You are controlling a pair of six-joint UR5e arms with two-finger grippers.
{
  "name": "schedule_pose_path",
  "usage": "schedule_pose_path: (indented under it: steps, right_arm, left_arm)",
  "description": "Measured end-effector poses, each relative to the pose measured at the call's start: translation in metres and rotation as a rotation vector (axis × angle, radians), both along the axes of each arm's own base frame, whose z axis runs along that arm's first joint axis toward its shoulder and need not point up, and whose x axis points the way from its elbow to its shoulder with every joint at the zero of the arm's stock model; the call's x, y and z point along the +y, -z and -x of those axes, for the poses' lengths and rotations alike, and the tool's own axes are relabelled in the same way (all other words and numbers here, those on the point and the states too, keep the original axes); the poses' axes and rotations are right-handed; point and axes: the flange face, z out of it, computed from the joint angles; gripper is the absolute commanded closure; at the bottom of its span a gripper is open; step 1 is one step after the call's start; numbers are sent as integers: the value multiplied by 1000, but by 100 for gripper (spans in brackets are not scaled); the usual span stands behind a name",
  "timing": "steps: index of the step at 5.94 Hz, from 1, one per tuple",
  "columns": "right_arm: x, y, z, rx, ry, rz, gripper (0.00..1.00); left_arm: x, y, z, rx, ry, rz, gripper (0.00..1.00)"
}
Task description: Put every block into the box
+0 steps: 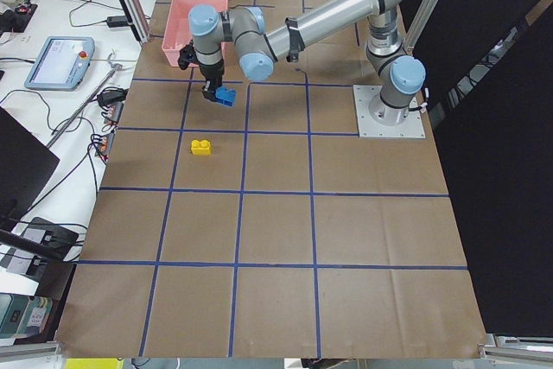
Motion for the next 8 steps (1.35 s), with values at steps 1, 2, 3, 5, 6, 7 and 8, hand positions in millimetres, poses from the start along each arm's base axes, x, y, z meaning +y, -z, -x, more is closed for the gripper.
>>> schedule_pose_path:
  steps: [1,2,3,5,6,7,8]
  right_arm:
    - [-1,-5,-39,11,31,14,69]
    - [0,-8,-68,18,54,26,68]
    - [1,-8,-85,21,69,30,68]
    - [1,-8,-93,22,75,33,68]
    - [0,-8,-93,21,76,35,68]
    - [-4,-7,-94,17,75,44,68]
    - [-13,-6,-98,14,68,63,68]
  left_arm:
    - [-29,-11,60,35,-28,36,100]
    - [-54,-18,119,106,-67,70,100]
    - [-67,-17,174,176,-108,84,100]
    - [-78,11,236,233,-159,123,54]
    - [-80,20,244,238,-166,127,1]
    - [-80,21,245,237,-168,128,1]
    - [-80,16,242,237,-170,133,1]
